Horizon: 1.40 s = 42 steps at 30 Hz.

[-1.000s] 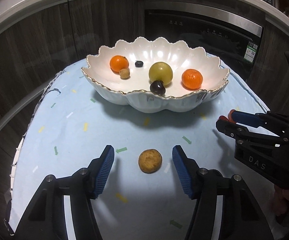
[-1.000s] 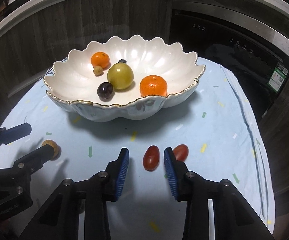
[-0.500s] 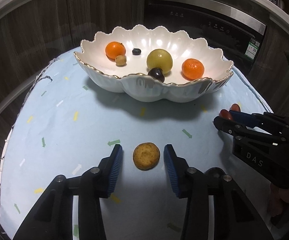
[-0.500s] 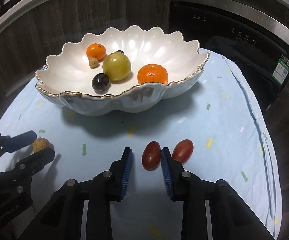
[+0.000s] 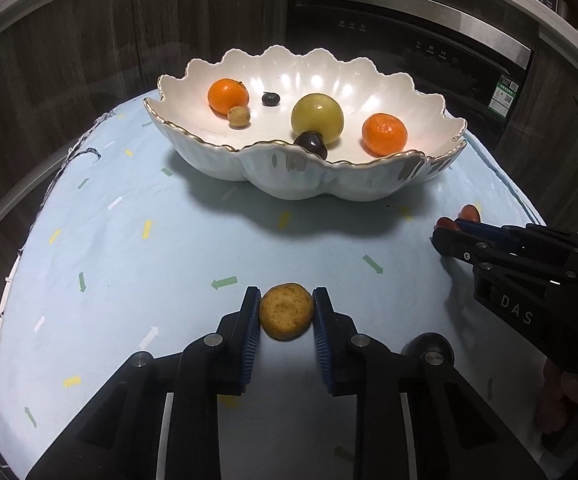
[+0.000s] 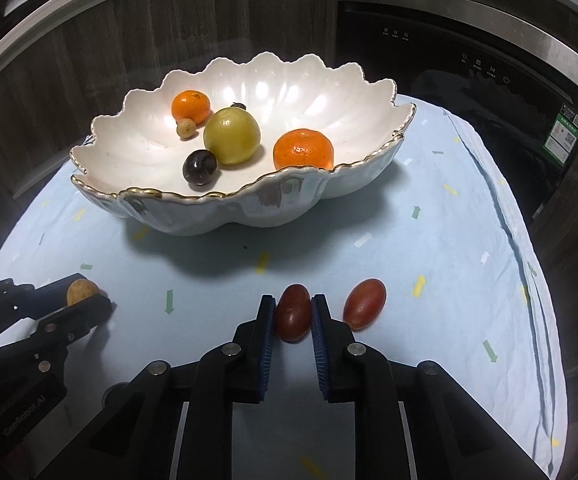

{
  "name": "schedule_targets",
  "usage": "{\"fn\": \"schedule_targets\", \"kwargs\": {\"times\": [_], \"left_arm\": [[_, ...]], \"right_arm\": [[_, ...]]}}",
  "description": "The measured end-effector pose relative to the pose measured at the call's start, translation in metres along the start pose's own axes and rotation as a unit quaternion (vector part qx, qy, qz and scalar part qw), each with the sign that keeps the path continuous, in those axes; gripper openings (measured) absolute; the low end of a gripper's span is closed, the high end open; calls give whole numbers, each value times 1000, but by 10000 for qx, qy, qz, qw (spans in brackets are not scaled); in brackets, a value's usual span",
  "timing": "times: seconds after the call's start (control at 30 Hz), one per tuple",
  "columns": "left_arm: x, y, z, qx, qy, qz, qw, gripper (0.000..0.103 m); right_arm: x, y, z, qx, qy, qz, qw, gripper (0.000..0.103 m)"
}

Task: Organize fruits
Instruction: 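Grasp the brown kiwi with the left tool while the right tool grasps a red grape tomato, then carry the kiwi and grape tomato over the white bowl with both tools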

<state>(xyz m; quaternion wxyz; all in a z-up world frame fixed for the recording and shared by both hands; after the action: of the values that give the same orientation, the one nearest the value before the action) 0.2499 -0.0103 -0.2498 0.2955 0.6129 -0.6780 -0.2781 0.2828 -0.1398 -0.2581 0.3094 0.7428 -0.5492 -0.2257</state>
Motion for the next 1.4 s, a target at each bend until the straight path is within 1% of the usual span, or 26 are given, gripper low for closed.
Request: {"fn": "schedule_targets", "kwargs": {"times": [0.63, 0.97, 1.4], "left_arm": [[-1, 29, -23, 342, -97, -119, 9993, 26], [-10, 44, -51, 579, -27, -190, 9981, 26], [-16, 49, -86, 760, -122, -222, 9968, 26]], "right_arm": [[-5, 34, -21, 361, 34, 9, 9993, 19], [-13, 58, -46, 682, 115, -29, 9976, 19], [-17, 63, -67, 762, 90, -32, 9970, 19]]}}
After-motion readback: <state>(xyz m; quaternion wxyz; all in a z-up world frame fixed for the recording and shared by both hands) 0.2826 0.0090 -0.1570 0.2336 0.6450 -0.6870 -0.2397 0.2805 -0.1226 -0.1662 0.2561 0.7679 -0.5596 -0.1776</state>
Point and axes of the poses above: each gripper's, at about its wrist camera, not at the fingertips, and y roughly against the way its jaws point, x to its right, z to its underside, the point moved 10 cm from there along -y, roughly the way its jaws point, and after that the axes turned 5 degrees about x, right-handed, at the moved point
